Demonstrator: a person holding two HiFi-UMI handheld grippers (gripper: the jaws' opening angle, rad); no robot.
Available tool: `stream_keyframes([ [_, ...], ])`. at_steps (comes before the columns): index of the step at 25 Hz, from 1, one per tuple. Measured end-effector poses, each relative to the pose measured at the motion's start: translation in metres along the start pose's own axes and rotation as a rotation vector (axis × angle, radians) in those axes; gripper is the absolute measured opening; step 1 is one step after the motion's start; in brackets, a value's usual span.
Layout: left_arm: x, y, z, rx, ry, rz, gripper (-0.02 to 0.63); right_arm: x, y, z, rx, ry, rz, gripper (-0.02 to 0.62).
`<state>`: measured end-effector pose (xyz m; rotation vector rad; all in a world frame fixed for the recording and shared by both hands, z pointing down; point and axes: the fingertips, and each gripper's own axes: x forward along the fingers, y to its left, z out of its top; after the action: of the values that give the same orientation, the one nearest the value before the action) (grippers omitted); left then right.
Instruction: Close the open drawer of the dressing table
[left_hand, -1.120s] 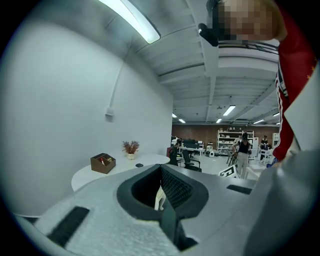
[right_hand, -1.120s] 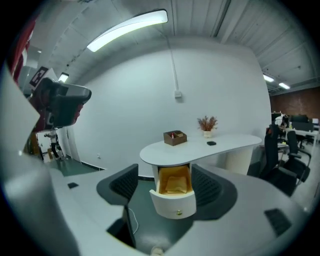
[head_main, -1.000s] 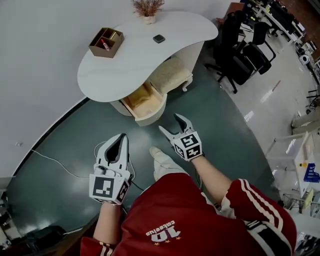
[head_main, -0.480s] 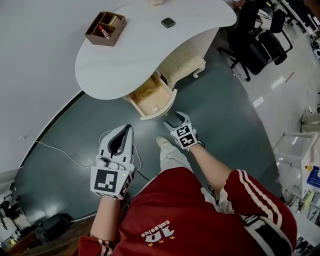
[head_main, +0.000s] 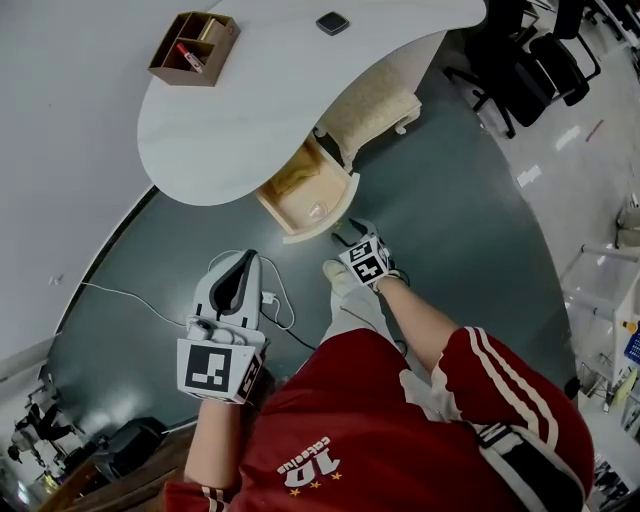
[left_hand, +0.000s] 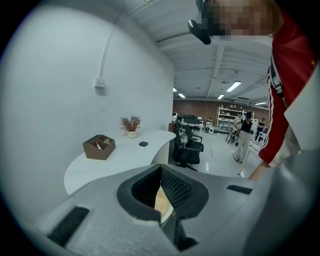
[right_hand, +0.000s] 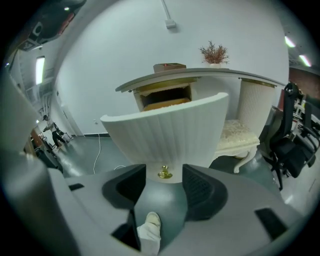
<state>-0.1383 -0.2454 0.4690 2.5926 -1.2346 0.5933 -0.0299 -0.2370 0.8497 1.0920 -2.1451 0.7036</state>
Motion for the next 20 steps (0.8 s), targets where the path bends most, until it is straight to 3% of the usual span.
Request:
stream_keyframes([
  [10,0.007,0.015,-0.013,-0.024,0.028,0.015,-0.002,0.024,-0.007,-0.009,-0.023,0.053,-0.009,0.188],
  [13,0.005,0.017,-0.013,-0.026,0.027,0.021,-0.002,0.026,-0.006,-0.011,-0.024,0.064,-0.004,0.115],
  [20,0.001,0.018,-0.015,-0.024,0.028,0.037,-0.002,0.027,-0.006,-0.012,-0.034,0.076,0.003,0.117],
])
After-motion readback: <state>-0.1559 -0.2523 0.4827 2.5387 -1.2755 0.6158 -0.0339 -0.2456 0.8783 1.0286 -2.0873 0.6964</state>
